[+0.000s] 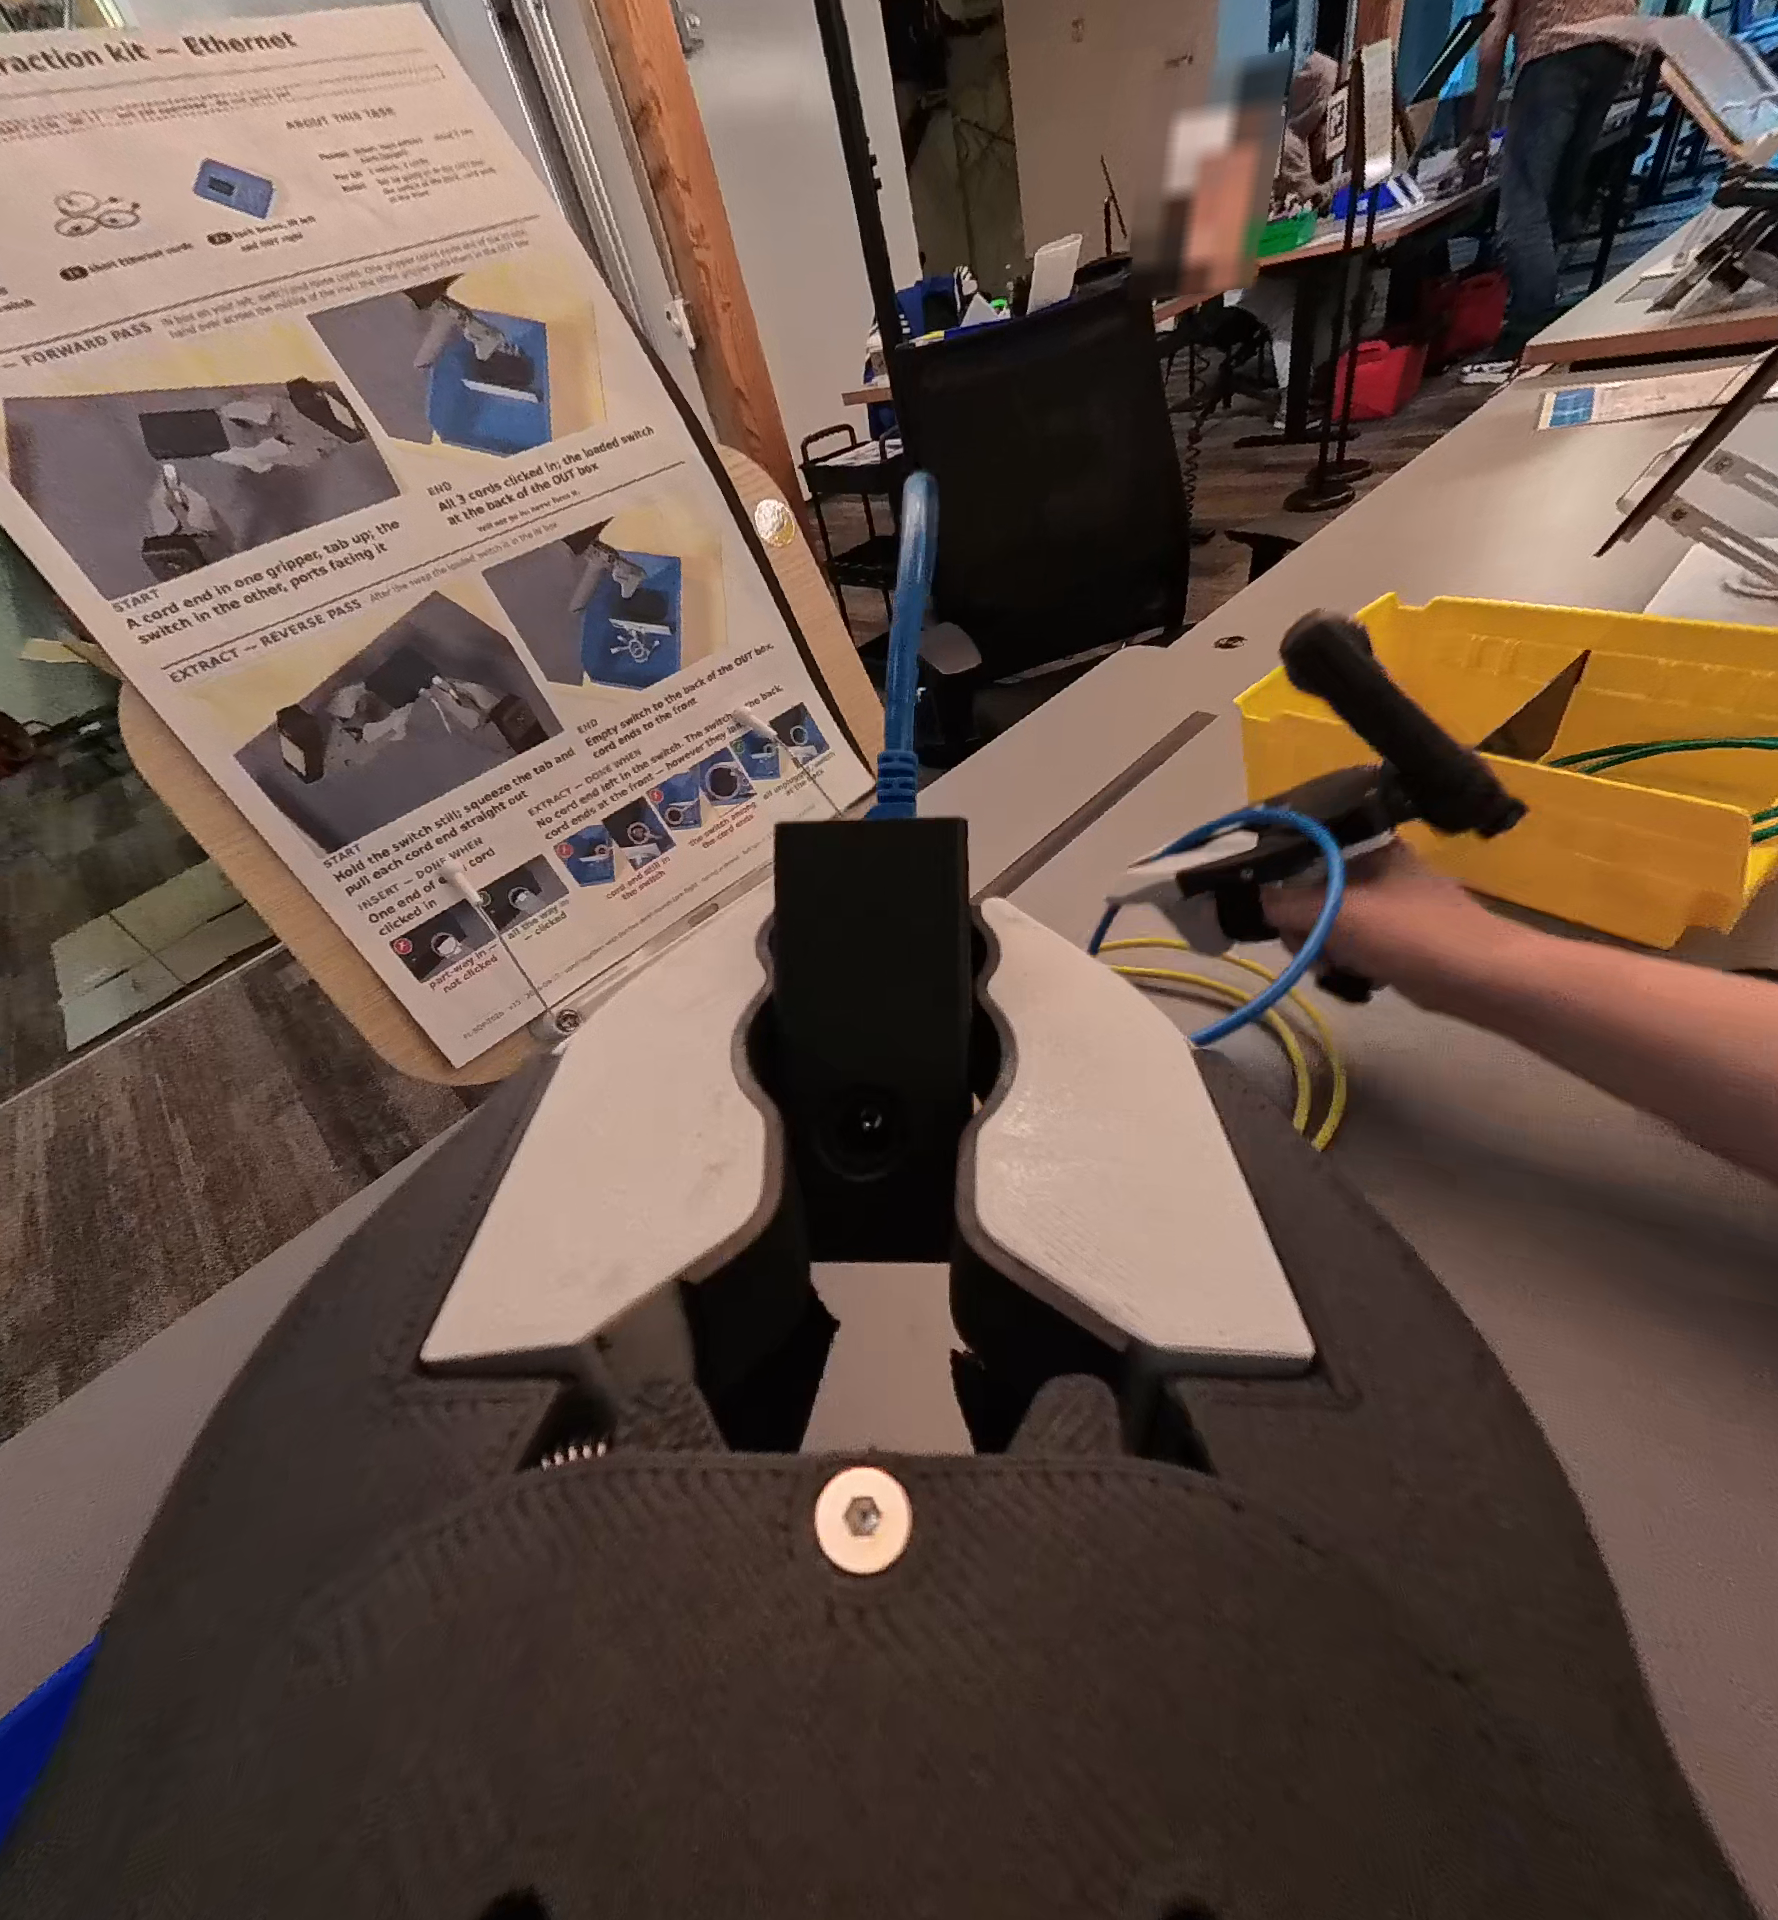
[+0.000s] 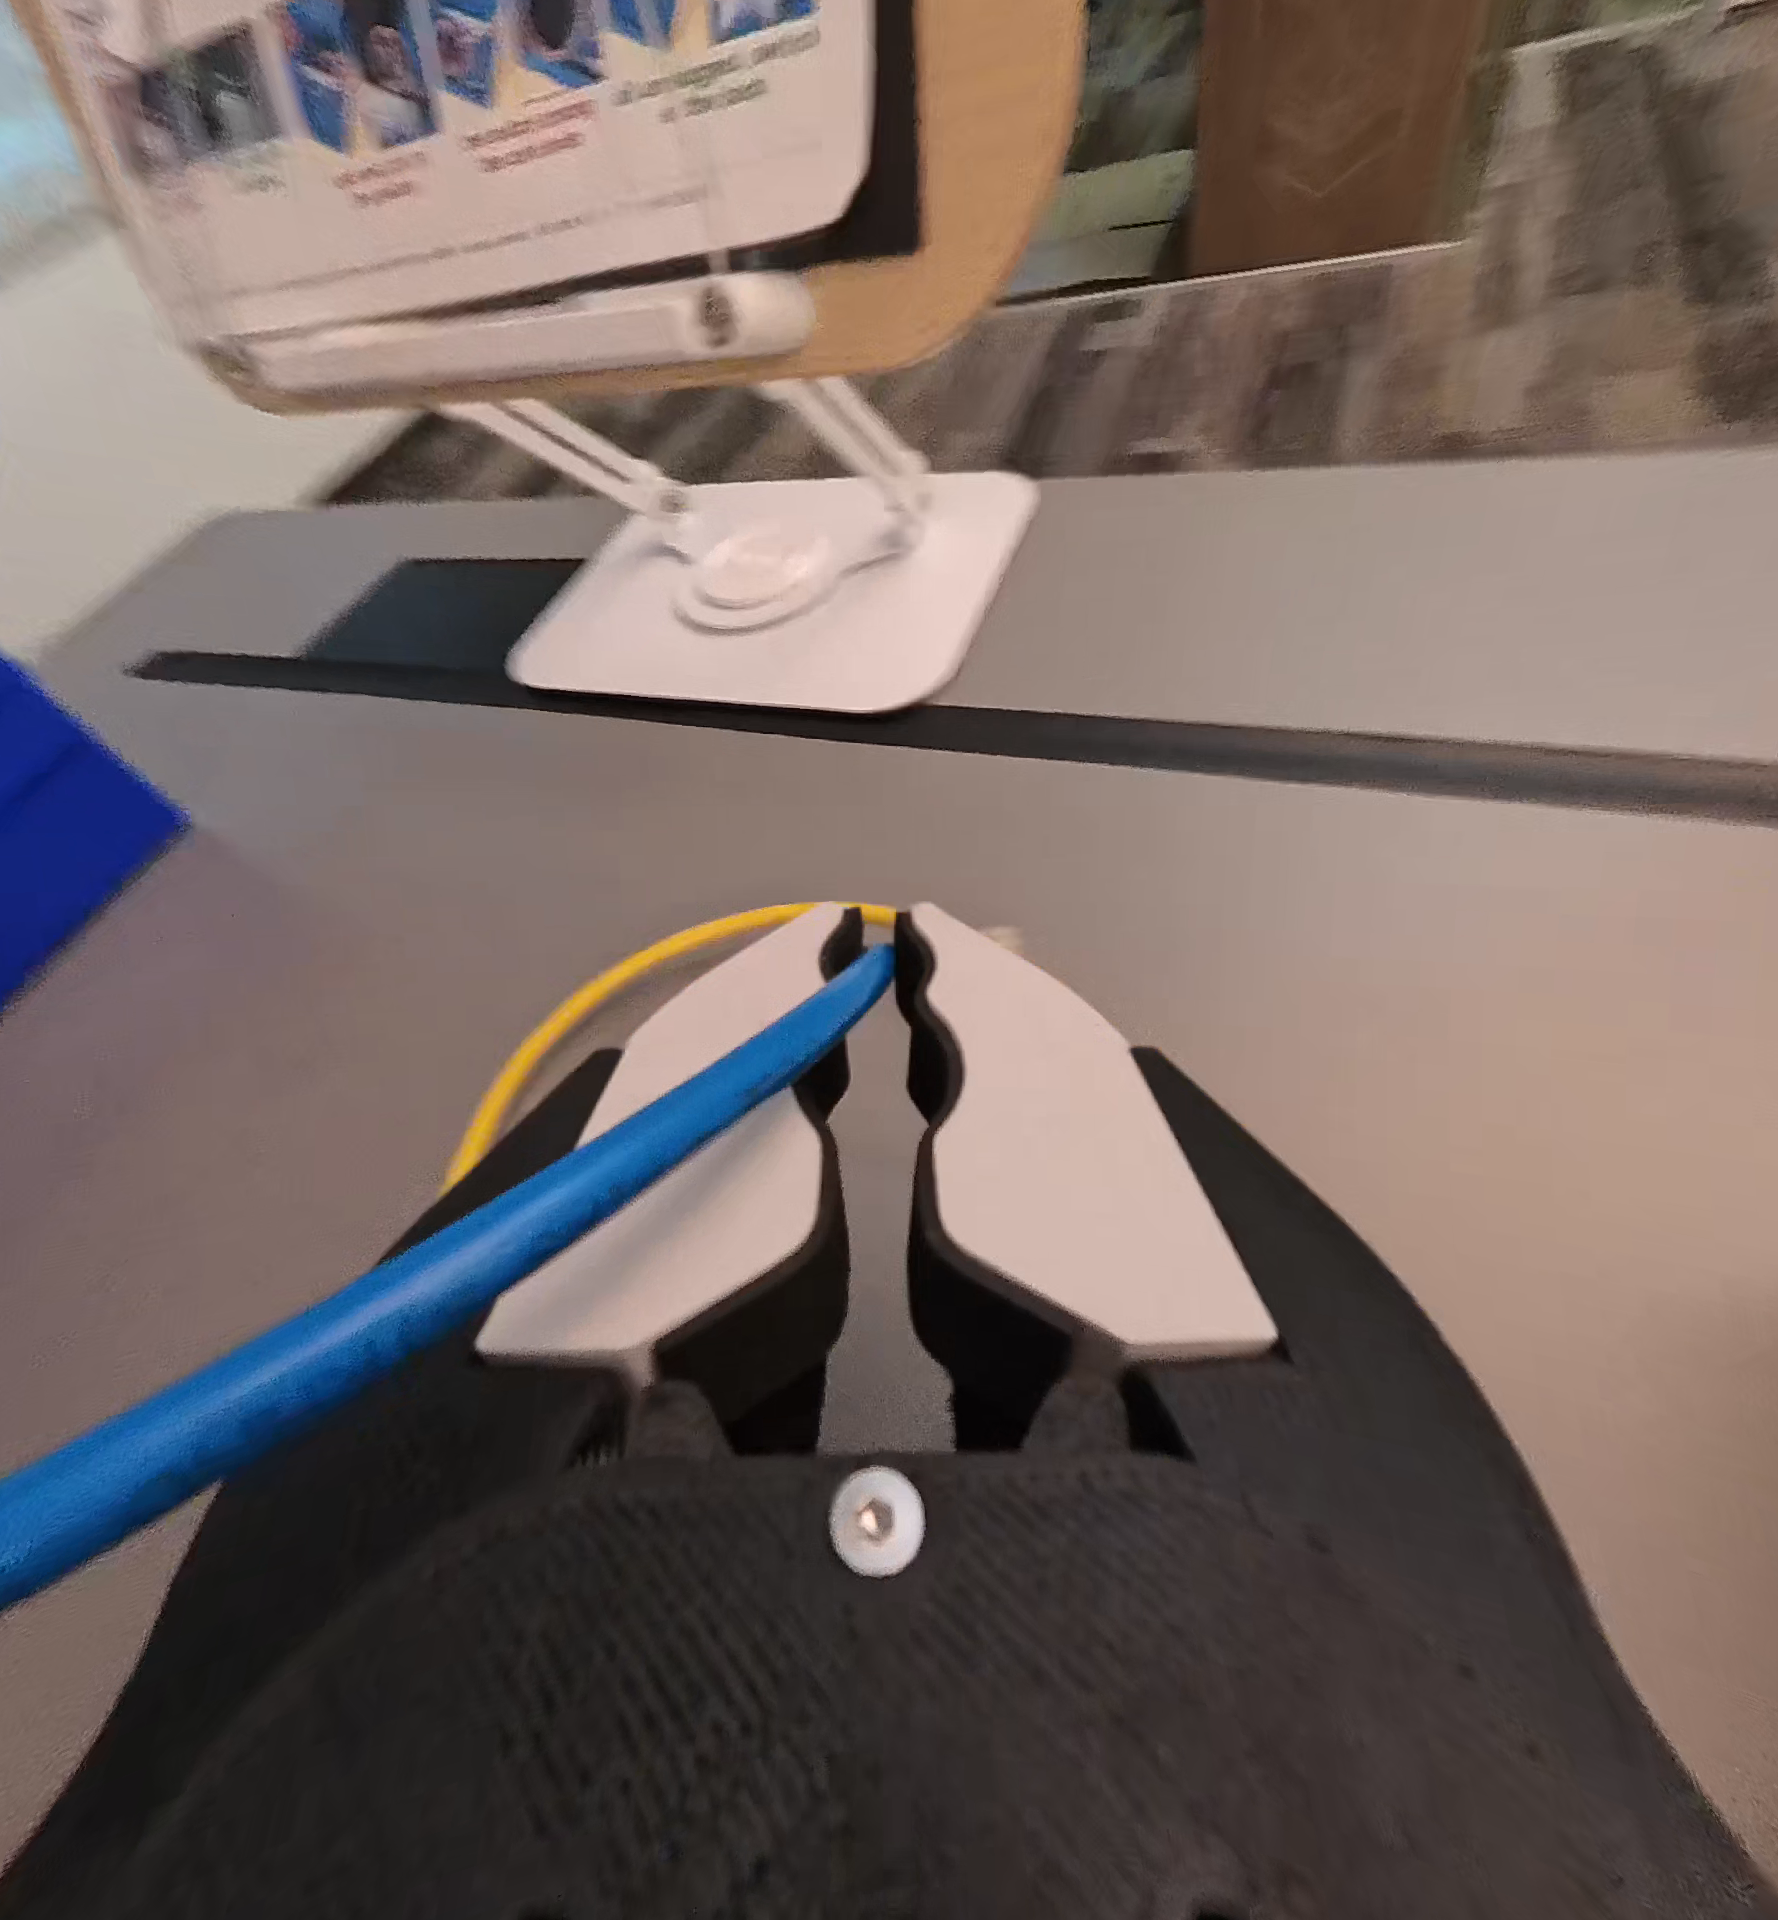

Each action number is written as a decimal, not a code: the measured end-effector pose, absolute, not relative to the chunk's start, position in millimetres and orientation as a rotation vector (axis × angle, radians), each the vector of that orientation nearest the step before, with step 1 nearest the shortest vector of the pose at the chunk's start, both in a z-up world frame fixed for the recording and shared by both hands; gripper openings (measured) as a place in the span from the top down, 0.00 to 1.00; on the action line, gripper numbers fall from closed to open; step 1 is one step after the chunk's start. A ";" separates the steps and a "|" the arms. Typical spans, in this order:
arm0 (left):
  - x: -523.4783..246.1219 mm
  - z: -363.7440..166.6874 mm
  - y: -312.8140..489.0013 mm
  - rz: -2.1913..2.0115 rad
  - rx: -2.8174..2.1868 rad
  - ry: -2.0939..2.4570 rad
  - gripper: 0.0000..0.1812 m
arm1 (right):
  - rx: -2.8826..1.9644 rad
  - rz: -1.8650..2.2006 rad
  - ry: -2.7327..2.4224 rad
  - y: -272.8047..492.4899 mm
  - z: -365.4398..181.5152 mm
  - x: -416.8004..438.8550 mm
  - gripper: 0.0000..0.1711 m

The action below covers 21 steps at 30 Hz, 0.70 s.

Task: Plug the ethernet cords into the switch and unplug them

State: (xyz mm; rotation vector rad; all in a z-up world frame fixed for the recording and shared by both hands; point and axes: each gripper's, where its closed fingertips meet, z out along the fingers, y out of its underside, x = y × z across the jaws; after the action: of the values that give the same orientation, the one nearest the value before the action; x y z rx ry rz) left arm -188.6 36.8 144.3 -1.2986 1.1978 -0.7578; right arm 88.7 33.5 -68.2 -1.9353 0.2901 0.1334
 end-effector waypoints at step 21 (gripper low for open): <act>-229.1 137.6 74.4 -0.377 -1.453 1.103 0.84 | -2.341 0.574 -0.561 31.9 -119.8 -132.1 0.82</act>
State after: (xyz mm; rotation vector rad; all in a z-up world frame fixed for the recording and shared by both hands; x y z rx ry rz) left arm -229.1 74.4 137.6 -1.4526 1.1032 -0.3766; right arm -132.1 31.9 -119.8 -2.3407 -0.5613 0.5740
